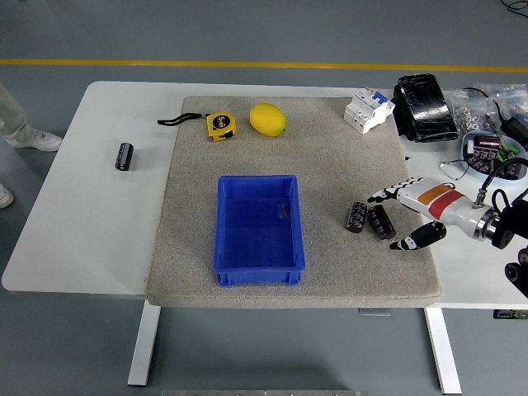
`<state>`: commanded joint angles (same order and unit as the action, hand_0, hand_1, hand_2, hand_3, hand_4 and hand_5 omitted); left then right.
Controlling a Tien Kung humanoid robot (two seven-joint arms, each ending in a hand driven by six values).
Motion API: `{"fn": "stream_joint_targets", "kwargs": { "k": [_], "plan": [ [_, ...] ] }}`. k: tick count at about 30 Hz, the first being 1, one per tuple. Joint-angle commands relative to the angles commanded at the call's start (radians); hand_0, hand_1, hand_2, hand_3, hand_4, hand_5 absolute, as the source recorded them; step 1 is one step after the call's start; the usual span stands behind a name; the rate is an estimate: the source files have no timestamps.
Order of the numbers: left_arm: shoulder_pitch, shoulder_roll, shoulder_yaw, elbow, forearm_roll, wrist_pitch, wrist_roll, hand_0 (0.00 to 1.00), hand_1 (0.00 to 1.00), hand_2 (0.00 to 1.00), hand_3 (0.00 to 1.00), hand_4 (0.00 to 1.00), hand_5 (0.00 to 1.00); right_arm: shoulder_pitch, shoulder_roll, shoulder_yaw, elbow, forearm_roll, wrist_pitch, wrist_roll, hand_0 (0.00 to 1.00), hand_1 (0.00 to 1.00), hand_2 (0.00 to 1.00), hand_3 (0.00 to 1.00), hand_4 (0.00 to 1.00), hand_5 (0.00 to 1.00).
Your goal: Pick up the battery,place it into the box
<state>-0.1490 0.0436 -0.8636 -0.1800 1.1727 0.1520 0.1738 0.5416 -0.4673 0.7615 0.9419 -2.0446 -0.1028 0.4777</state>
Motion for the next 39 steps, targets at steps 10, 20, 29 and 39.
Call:
{"fn": "stream_joint_targets", "kwargs": {
  "k": [10,20,29,39],
  "plan": [
    [-0.01,-0.001,0.008,0.0,-0.003,0.0,0.0,0.51,0.524,0.598,0.694,0.65,0.772,0.035,0.016,-0.032,-0.049,-0.007,-0.017,0.009,0.749,0.704,0.731,0.784,0.998,0.209],
    [-0.013,0.001,0.012,0.0,-0.005,-0.001,-0.002,0.51,0.525,0.597,0.694,0.649,0.773,0.045,0.027,-0.047,-0.079,-0.002,-0.014,0.002,0.721,0.671,0.7,0.754,0.998,0.204],
    [-0.016,0.002,0.016,0.0,-0.006,-0.003,-0.002,0.511,0.525,0.598,0.694,0.649,0.774,0.065,0.034,-0.066,-0.08,-0.002,0.002,-0.011,0.707,0.659,0.69,0.713,0.986,0.196],
    [-0.017,0.005,0.018,0.0,-0.01,-0.003,-0.001,0.511,0.525,0.595,0.693,0.648,0.772,0.082,0.045,-0.069,-0.076,-0.007,0.043,-0.039,0.687,0.649,0.685,0.682,0.963,0.191]
  ]
}}
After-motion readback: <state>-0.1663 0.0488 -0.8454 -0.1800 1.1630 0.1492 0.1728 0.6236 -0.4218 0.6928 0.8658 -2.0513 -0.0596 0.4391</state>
